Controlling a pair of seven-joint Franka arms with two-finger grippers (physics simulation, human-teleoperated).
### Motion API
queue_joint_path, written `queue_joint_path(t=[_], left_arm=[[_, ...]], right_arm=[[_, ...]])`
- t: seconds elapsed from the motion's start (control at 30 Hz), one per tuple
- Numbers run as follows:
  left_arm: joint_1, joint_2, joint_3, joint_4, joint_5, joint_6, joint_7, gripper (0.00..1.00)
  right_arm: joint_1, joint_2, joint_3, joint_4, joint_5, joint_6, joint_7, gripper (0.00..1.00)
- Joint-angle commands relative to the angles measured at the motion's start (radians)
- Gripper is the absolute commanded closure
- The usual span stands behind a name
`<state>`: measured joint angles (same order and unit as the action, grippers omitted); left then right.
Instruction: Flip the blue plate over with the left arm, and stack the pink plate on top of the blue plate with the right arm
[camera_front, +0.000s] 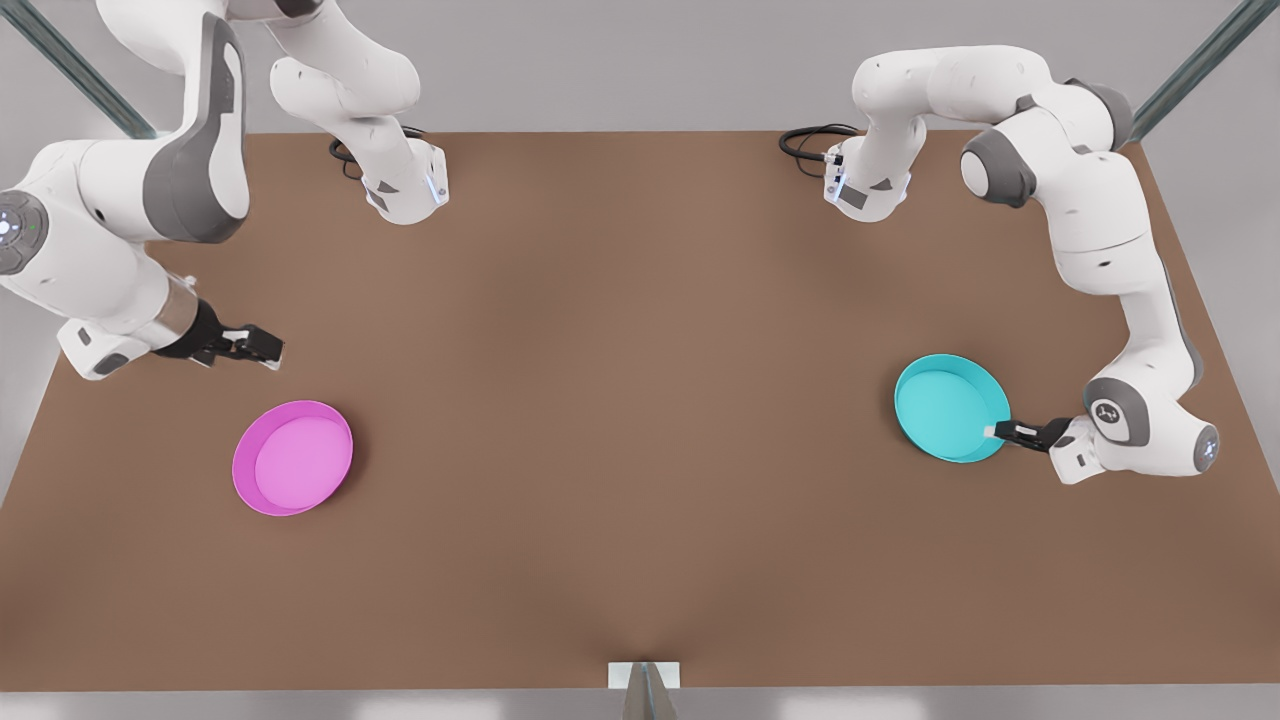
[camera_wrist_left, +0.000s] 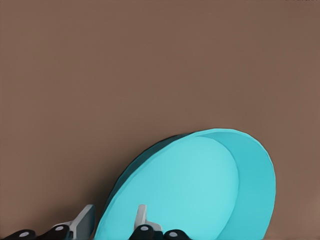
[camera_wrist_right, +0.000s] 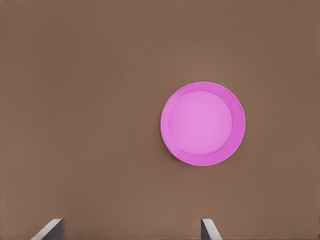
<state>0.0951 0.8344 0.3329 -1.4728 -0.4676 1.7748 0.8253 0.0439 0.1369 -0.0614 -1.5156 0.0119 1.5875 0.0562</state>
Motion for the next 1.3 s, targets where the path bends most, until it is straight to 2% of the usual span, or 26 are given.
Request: queue_joint_path(t=[0.0,0.2,0.67,0.83,1.27], left_arm=[[0.0,0.0,0.0,0.0,0.0,0.0,0.0,0.58],[0.0,0.012,0.0,0.0,-0.002,0.0,0.0,0.62],[0.0,0.028,0.0,-0.001,-0.013,0.0,0.0,0.67],[0.0,0.026,0.0,0.0,-0.013,-0.005,-0.002,0.72],[-0.003,0.025,0.0,0.0,-0.013,-0.015,-0.009,0.75]], right_arm=[[0.001,0.009,-0.009,0.0,0.008,0.002,-0.002,0.0],[-0.001,0.024,-0.028,-0.018,-0.036,0.049,-0.003,0.0],[-0.019,0.032,-0.025,0.005,-0.035,-0.003,-0.059,0.0],[-0.01,0.035,-0.028,0.0,-0.041,0.009,-0.059,0.0],[-0.012,0.021,-0.029,-0.026,-0.082,0.026,-0.065,0.0]])
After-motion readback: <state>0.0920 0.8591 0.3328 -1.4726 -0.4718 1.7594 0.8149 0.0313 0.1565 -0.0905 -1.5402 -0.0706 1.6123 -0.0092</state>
